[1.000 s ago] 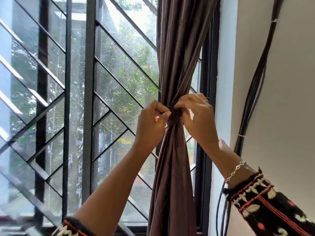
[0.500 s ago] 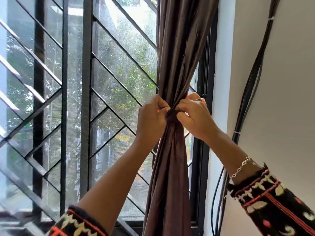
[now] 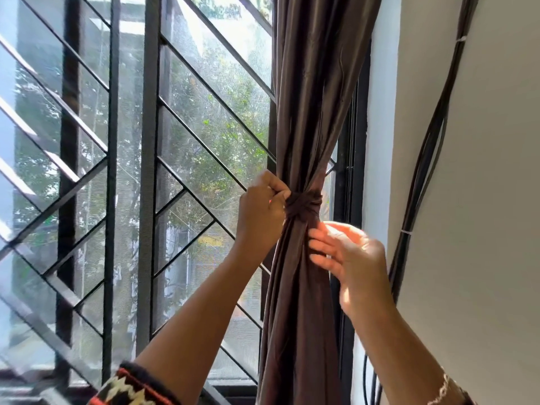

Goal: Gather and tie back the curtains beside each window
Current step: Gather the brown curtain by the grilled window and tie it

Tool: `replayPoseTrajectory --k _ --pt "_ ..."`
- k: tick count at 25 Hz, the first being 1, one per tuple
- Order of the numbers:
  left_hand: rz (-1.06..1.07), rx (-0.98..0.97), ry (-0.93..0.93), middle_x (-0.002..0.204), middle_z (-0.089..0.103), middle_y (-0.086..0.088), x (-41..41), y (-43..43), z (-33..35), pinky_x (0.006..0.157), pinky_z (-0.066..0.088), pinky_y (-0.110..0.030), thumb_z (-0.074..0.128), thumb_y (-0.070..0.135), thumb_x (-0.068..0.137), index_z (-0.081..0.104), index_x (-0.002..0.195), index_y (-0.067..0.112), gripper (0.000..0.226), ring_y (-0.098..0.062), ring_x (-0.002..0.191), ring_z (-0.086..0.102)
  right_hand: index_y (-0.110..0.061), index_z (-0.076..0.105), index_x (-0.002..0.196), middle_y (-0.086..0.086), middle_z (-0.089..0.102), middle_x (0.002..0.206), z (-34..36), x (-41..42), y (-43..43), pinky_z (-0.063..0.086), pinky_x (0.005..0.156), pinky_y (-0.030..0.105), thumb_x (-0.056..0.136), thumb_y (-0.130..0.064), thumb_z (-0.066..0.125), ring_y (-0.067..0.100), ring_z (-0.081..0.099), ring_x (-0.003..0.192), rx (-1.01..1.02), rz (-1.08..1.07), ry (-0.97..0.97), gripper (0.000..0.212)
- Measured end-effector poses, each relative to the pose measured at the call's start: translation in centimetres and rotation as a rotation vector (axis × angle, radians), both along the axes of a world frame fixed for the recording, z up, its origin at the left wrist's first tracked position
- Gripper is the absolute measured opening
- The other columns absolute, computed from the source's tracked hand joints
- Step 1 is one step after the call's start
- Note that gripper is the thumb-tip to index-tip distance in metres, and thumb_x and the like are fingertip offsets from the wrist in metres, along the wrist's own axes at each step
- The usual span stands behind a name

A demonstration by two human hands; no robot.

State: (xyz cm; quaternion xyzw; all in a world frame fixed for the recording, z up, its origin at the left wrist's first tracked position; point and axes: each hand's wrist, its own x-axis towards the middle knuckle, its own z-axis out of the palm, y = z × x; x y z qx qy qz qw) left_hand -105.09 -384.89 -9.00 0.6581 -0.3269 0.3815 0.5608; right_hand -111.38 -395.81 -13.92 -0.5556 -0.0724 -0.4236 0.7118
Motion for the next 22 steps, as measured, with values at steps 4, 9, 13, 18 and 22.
replayPoseTrajectory --k 4,9,13,18,22 --pt "-0.087 -0.060 0.073 0.067 0.057 -0.006 -0.1 -0.1 -0.1 0.064 0.038 -0.028 0.057 -0.004 0.084 0.051 0.067 0.020 0.030 -0.018 0.064 0.051 -0.006 0.063 0.082 0.004 0.071 0.062 1.5 0.6 0.4 0.057 0.055 0.024 0.083 -0.010 0.064 0.013 0.069 0.061 0.307 0.291 0.129 0.004" --pt "-0.149 -0.061 0.062 0.069 0.061 -0.008 0.0 0.0 -0.3 0.067 0.042 -0.028 0.060 -0.004 0.082 0.060 0.075 0.007 0.014 -0.019 0.066 0.055 -0.007 0.062 0.082 0.000 0.067 0.055 2.8 1.9 0.1 0.052 0.056 0.023 0.079 -0.006 0.066 0.011 0.064 0.055 0.315 0.333 0.235 0.005" --pt "-0.059 -0.055 -0.004 0.072 0.063 0.001 -0.3 0.1 -0.1 0.074 0.040 -0.021 0.067 -0.001 0.077 0.065 0.071 0.007 0.010 -0.006 0.071 0.055 -0.005 0.063 0.083 0.007 0.067 0.073 2.9 2.1 -1.1 0.050 0.067 0.027 0.079 -0.005 0.065 0.019 0.062 0.072 0.223 0.266 0.225 0.005" --pt "0.069 -0.055 -0.049 0.073 0.061 0.002 0.3 0.4 1.1 0.064 0.036 -0.013 0.069 0.002 0.074 0.068 0.071 0.006 0.006 0.000 0.066 0.051 -0.004 0.064 0.073 0.001 0.062 0.054 2.8 1.5 -3.5 0.051 0.048 0.020 0.078 0.000 0.066 0.012 0.059 0.054 0.135 0.133 0.227 0.007" --pt "0.112 -0.083 0.044 0.075 0.063 0.000 1.1 0.3 0.8 0.064 0.037 -0.026 0.069 0.004 0.077 0.063 0.068 0.015 0.015 -0.012 0.071 0.054 -0.001 0.062 0.073 0.008 0.059 0.063 2.1 1.4 -4.3 0.051 0.045 0.018 0.079 0.002 0.064 0.014 0.055 0.053 0.158 0.135 0.227 0.007"
